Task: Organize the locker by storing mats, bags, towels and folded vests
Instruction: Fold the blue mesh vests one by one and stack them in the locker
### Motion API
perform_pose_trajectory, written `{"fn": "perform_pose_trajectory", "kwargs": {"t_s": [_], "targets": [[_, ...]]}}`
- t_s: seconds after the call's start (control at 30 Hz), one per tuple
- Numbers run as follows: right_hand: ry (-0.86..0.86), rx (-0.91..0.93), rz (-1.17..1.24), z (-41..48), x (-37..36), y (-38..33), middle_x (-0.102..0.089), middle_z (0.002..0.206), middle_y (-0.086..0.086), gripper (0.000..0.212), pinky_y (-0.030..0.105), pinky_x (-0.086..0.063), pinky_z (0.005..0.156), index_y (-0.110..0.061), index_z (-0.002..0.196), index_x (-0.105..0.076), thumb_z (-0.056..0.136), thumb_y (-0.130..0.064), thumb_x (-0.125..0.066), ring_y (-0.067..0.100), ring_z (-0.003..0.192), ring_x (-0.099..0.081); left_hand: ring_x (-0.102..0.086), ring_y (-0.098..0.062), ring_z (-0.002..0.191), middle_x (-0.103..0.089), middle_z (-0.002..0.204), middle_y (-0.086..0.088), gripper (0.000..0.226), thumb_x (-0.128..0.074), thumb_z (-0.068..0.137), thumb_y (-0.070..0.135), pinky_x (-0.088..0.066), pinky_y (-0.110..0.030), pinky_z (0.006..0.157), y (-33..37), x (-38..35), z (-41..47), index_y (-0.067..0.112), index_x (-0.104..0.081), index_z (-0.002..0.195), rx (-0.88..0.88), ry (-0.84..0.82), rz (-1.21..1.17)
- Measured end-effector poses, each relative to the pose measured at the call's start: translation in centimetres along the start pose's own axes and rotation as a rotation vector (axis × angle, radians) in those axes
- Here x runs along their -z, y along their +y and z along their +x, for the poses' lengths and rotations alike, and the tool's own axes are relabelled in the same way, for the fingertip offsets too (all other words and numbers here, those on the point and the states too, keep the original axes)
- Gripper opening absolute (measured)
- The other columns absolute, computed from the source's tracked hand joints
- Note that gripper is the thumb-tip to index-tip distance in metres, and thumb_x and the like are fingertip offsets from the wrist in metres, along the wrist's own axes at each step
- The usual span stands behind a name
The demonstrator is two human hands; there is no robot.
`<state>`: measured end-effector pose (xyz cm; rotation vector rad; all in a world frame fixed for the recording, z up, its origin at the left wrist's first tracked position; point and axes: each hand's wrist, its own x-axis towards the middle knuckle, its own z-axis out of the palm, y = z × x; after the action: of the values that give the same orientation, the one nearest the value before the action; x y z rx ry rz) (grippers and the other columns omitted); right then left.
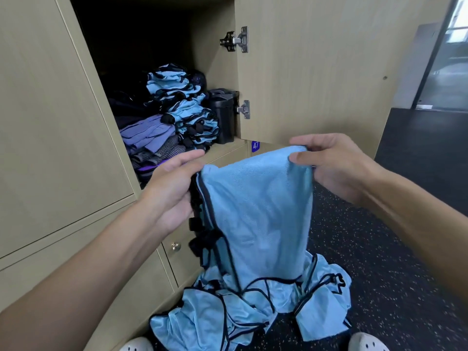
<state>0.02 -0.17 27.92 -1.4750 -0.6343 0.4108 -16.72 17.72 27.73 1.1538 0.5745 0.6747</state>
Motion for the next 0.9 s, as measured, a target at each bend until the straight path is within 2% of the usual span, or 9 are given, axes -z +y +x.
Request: {"fn": "perform_pose_trajectory", "kwargs": {"t_s": [0.07, 0.17, 0.23, 0.33, 0.53, 0.63, 0.67, 0.77, 0.9], "targets": [[-0.028, 0.020, -0.048, 0.0, -0.3, 0.2, -0.070, 0.109, 0.017, 0.032, 0.044, -0.052, 0.100, -0.007, 0.113, -0.067, 0.085, 0.007, -0.067, 0.032, 0.105, -0.068, -0.070, -0.018, 0.065, -0.073, 0.088, -0.012, 0.017, -0.066, 0.089, 0.004, -0.060, -0.028, 0.057, 0.6, 0.0, -0.1, 0.010, -0.070, 0.105, 0.045, -0.088, -0.003], [0.003, 0.055, -0.105, -0.1, -0.4, 0.1, -0.073, 0.104, 0.012, 0.033, 0.035, -0.054, 0.094, -0.005, 0.116, -0.066, 0.085, 0.005, -0.068, 0.024, 0.098, -0.070, -0.069, -0.018, 0.066, -0.066, 0.090, -0.013, 0.050, -0.070, 0.070, -0.007, -0.057, -0.025, 0.056, 1.3, 0.6, -0.6, 0.011, -0.063, 0.116, 0.060, -0.258, 0.124], [0.021, 0.087, -0.142, -0.2, -0.1, 0.0, -0.074, 0.101, 0.008, 0.033, 0.026, -0.055, 0.084, -0.004, 0.117, -0.066, 0.085, 0.004, -0.069, 0.017, 0.089, -0.071, -0.062, -0.014, 0.061, -0.057, 0.089, -0.011, 0.057, -0.069, 0.072, -0.018, -0.051, -0.021, 0.049, 1.4, 0.8, -1.0, 0.014, -0.062, 0.120, 0.004, -0.280, 0.324], [0.032, 0.155, -0.243, -0.6, -0.2, -0.5, -0.075, 0.097, 0.003, 0.026, 0.019, -0.056, 0.077, -0.011, 0.108, -0.068, 0.085, 0.001, -0.071, 0.010, 0.080, -0.069, -0.049, -0.004, 0.049, -0.052, 0.082, -0.002, 0.046, -0.073, 0.077, -0.013, -0.038, -0.015, 0.041, 1.5, 1.1, -1.0, 0.018, -0.068, 0.111, -0.128, -0.222, 0.626], [0.042, 0.223, -0.395, -0.8, -0.3, -0.7, -0.070, 0.074, -0.003, 0.017, 0.014, -0.047, 0.061, -0.021, 0.079, -0.068, 0.087, -0.007, -0.071, 0.002, 0.058, -0.056, -0.041, -0.009, 0.044, -0.055, 0.062, 0.001, 0.011, -0.073, 0.085, 0.014, -0.033, -0.019, 0.042, 1.9, 2.8, 0.2, 0.022, -0.071, 0.077, -0.425, -0.154, 1.046], [0.010, 0.228, -0.458, -1.0, -0.2, -0.8, -0.061, 0.071, 0.000, 0.015, 0.013, -0.038, 0.053, -0.016, 0.079, -0.067, 0.093, -0.011, -0.064, 0.003, 0.054, -0.046, -0.053, -0.005, 0.067, -0.058, 0.082, 0.011, 0.018, -0.071, 0.088, 0.025, -0.040, -0.019, 0.060, 2.3, 3.3, 0.6, 0.033, -0.068, 0.072, -0.504, -0.145, 1.162], [-0.012, 0.224, -0.465, -1.1, -0.3, -0.7, -0.056, 0.070, 0.000, 0.015, 0.013, -0.035, 0.050, -0.013, 0.081, -0.066, 0.095, -0.012, -0.061, 0.002, 0.052, -0.042, -0.055, -0.006, 0.074, -0.058, 0.088, 0.011, 0.015, -0.070, 0.089, 0.025, -0.041, -0.021, 0.064, 2.5, 3.4, 0.6, 0.032, -0.069, 0.076, -0.516, -0.150, 1.177], [-0.009, 0.229, -0.413, -1.1, -0.4, -0.8, -0.047, 0.072, 0.004, 0.016, 0.018, -0.033, 0.051, -0.010, 0.085, -0.060, 0.100, -0.015, -0.054, 0.006, 0.055, -0.037, -0.044, -0.014, 0.053, -0.054, 0.064, 0.002, 0.012, -0.068, 0.092, 0.017, -0.036, -0.021, 0.047, 2.7, 3.2, 0.6, 0.016, -0.071, 0.080, -0.415, -0.183, 0.925], [0.084, 0.233, -0.103, -1.4, -1.3, -1.1, -0.062, 0.081, 0.003, 0.006, 0.029, -0.047, 0.061, -0.017, 0.093, -0.055, 0.096, -0.015, -0.061, 0.012, 0.067, -0.057, -0.063, -0.014, 0.052, -0.068, 0.065, -0.001, 0.010, -0.068, 0.089, 0.002, -0.049, -0.021, 0.047, 2.9, 2.0, -0.2, 0.011, -0.068, 0.083, -0.286, -0.152, 0.437]]}}
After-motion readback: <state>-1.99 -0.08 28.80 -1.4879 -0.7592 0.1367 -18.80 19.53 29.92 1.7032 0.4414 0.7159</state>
